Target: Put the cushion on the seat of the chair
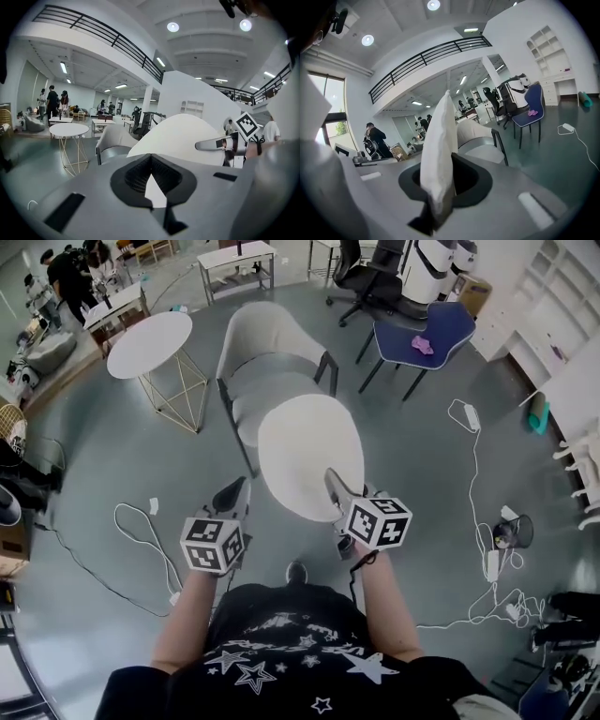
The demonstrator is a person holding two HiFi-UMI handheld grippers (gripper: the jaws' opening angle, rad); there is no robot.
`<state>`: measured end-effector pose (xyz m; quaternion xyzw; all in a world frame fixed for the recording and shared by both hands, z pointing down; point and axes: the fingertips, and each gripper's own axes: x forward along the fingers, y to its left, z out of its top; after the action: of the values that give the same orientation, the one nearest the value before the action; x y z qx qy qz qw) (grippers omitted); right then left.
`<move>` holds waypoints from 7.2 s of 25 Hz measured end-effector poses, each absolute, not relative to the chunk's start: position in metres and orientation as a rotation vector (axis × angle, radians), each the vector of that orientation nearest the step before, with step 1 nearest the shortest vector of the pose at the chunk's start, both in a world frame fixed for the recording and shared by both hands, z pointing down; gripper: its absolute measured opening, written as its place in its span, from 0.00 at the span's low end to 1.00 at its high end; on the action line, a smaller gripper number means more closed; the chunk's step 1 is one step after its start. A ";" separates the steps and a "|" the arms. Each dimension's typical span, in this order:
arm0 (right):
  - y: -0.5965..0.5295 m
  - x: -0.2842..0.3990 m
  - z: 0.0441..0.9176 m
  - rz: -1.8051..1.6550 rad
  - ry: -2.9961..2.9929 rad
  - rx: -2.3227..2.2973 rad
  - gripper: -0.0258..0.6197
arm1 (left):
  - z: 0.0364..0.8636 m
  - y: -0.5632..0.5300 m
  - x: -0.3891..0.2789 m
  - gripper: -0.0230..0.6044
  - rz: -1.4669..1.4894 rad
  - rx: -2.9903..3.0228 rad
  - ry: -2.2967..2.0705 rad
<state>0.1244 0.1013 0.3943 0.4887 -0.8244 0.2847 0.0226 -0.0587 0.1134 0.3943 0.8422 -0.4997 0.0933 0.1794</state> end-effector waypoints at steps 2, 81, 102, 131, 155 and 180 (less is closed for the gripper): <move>0.092 0.136 0.397 0.894 -2.550 1.515 0.13 | 0.398 0.107 -0.051 0.05 0.268 2.367 -1.427; -0.345 0.029 0.626 1.440 -2.243 1.199 0.13 | 0.588 -0.261 -0.143 0.05 0.554 1.881 -1.451; -0.380 0.135 0.765 1.404 -2.142 1.172 0.17 | 0.694 -0.268 -0.056 0.05 0.596 1.767 -1.383; -0.395 0.180 0.830 1.246 -1.887 1.346 0.66 | 0.719 -0.290 -0.046 0.05 0.558 1.756 -1.335; -0.336 0.074 0.556 0.951 -2.316 1.706 0.33 | 0.568 -0.264 -0.108 0.05 0.346 2.078 -1.222; -0.195 0.078 0.406 0.813 -2.587 1.689 0.04 | 0.450 -0.187 -0.094 0.05 0.238 2.238 -1.276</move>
<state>0.0782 -0.1953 0.4059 0.5284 -0.8095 0.2544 -0.0266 -0.0941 -0.1867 0.4499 0.8320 -0.4745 0.0885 0.2734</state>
